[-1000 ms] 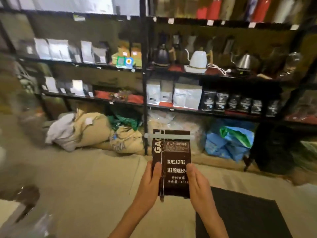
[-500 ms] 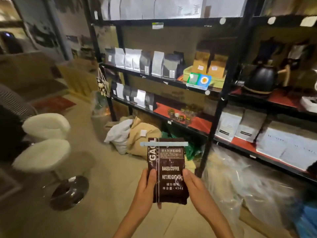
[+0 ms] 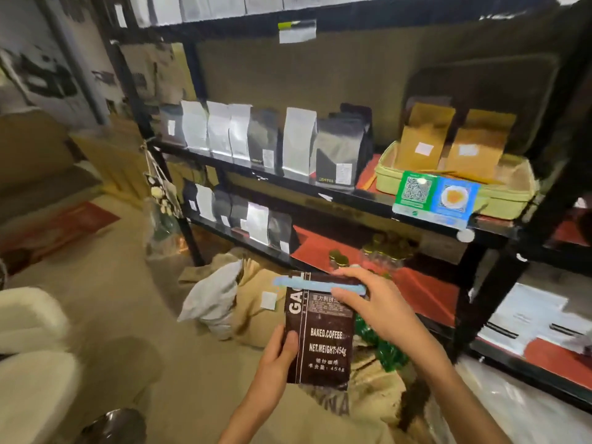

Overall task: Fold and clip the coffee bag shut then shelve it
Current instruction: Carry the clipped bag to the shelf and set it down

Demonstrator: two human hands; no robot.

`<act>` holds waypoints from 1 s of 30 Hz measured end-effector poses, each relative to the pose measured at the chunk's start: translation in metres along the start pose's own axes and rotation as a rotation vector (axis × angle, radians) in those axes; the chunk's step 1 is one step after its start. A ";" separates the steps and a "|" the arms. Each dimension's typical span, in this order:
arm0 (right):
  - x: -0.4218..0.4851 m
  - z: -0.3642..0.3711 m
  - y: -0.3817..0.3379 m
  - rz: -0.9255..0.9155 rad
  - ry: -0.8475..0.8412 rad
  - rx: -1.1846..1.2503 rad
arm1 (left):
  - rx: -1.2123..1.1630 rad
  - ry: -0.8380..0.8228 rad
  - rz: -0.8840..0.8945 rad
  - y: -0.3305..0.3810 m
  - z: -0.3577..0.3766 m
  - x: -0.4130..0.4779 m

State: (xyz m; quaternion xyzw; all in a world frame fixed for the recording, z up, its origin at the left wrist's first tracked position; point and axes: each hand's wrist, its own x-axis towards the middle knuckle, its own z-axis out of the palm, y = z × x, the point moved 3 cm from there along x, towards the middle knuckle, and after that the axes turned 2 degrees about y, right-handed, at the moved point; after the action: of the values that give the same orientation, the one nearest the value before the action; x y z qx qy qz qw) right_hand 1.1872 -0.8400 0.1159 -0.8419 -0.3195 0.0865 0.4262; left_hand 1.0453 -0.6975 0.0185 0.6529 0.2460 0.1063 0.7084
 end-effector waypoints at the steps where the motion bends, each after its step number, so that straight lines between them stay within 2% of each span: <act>1: 0.026 0.003 0.002 -0.002 -0.010 -0.025 | 0.000 -0.011 -0.012 0.002 -0.004 0.027; 4: 0.119 0.016 0.014 0.009 -0.033 -0.047 | 0.027 -0.110 0.044 0.020 -0.024 0.116; 10: 0.242 0.071 0.051 0.163 0.132 0.068 | 0.120 -0.280 -0.032 0.038 -0.073 0.277; 14: 0.298 0.107 0.077 0.271 0.271 0.075 | 0.161 -0.371 0.007 0.033 -0.102 0.378; 17: 0.323 0.138 0.101 0.339 0.457 0.063 | 0.288 -0.544 0.021 0.018 -0.116 0.444; 20: 0.344 0.167 0.122 0.374 0.505 0.039 | 0.442 -0.631 0.219 0.002 -0.124 0.496; 21: 0.348 0.173 0.127 0.375 0.515 0.053 | 0.533 -0.607 0.338 0.004 -0.126 0.510; 23: 0.359 0.184 0.142 0.365 0.536 0.075 | 0.758 -0.471 0.694 0.008 -0.130 0.541; 24: 0.364 0.187 0.151 0.354 0.546 0.071 | 0.825 -0.415 0.801 0.012 -0.130 0.555; 27: 0.374 0.189 0.176 0.316 0.603 0.070 | 0.971 -0.350 0.930 0.024 -0.123 0.591; 30: 0.384 0.188 0.196 0.270 0.623 0.056 | 1.156 -0.466 0.900 0.033 -0.111 0.621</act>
State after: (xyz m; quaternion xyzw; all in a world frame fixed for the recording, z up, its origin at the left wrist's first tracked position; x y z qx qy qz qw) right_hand 1.4994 -0.5657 -0.1038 -0.8506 -0.0571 -0.1103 0.5110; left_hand 1.5291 -0.3033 -0.0821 0.9622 -0.1824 0.0984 0.1764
